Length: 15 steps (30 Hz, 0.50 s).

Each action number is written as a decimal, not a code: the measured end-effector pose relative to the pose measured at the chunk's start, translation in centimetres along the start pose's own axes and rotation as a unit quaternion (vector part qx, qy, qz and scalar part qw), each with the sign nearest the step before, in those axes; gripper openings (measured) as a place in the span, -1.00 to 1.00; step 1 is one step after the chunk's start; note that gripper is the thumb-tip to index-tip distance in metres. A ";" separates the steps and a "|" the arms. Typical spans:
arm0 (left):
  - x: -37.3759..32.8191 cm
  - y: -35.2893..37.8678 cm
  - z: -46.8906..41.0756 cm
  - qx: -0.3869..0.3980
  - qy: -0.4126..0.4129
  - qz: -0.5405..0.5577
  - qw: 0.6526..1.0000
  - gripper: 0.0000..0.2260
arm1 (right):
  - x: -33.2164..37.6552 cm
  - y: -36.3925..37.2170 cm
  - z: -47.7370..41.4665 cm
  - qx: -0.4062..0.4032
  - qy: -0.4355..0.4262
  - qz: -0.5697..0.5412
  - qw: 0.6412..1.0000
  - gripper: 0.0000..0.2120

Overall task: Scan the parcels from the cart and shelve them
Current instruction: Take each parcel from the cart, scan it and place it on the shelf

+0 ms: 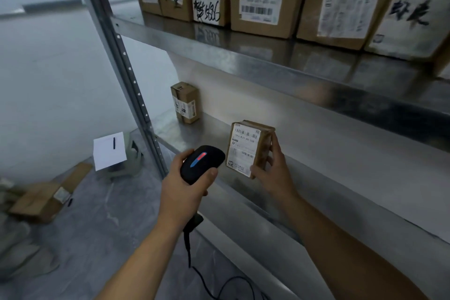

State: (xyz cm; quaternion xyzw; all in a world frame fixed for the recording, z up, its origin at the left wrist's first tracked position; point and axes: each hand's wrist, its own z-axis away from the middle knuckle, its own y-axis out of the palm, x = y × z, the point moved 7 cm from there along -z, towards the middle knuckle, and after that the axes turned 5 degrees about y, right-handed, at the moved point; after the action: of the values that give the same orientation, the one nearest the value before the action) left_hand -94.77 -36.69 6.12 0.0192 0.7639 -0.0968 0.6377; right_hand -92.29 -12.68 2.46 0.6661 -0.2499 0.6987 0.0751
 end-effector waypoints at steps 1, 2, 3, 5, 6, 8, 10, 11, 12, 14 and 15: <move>0.4 -0.4 -0.8 -0.003 -0.002 0.001 1.000 -0.55 | -0.2 0.8 -0.9 0.003 0.000 0.007 1.000 -0.18; 0.7 -0.9 -1.8 -0.005 -0.003 0.002 1.000 -0.56 | -0.2 1.6 -1.7 0.005 0.001 0.011 1.000 -0.17; 1.0 -1.3 -2.8 -0.004 -0.001 0.004 1.000 -0.57 | -0.2 2.3 -2.7 0.002 -0.001 0.014 1.000 -0.16; 1.6 -2.0 -5.1 0.004 0.002 0.006 1.000 -0.58 | -0.6 3.8 -4.8 -0.005 -0.006 0.016 1.000 -0.12; 1.9 -2.5 -6.4 0.007 0.003 0.004 1.000 -0.58 | -0.9 4.7 -5.9 -0.007 -0.004 0.018 1.000 -0.10; 2.6 -3.6 -9.3 0.018 0.007 -0.006 1.000 -0.59 | -1.1 6.7 -8.0 -0.005 -0.002 0.023 1.000 -0.09; 3.1 -4.6 -12.3 0.035 0.008 -0.013 0.999 -0.58 | -1.0 8.5 -10.0 -0.013 -0.009 0.035 0.999 -0.11; 3.4 -5.1 -13.8 0.041 0.007 -0.016 0.999 -0.56 | -0.9 9.3 -10.8 -0.018 -0.004 0.040 0.999 -0.13; 3.7 -5.6 -15.1 0.045 0.005 -0.017 0.999 -0.55 | -1.1 9.9 -11.6 -0.027 0.001 0.045 0.999 -0.12; 4.2 -6.5 -17.9 0.054 0.003 -0.018 0.998 -0.57 | -1.5 11.4 -13.2 -0.038 0.013 0.052 0.998 -0.12; 4.5 -6.8 -19.2 0.062 0.004 -0.021 0.998 -0.58 | -2.2 12.1 -14.1 -0.038 0.023 0.055 0.998 -0.10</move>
State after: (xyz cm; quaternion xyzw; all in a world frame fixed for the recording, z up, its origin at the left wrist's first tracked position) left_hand -115.24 -40.48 5.78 0.0430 0.7592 -0.1578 0.6300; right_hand -110.00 -16.27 -2.55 0.6317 -0.3107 0.7069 0.0679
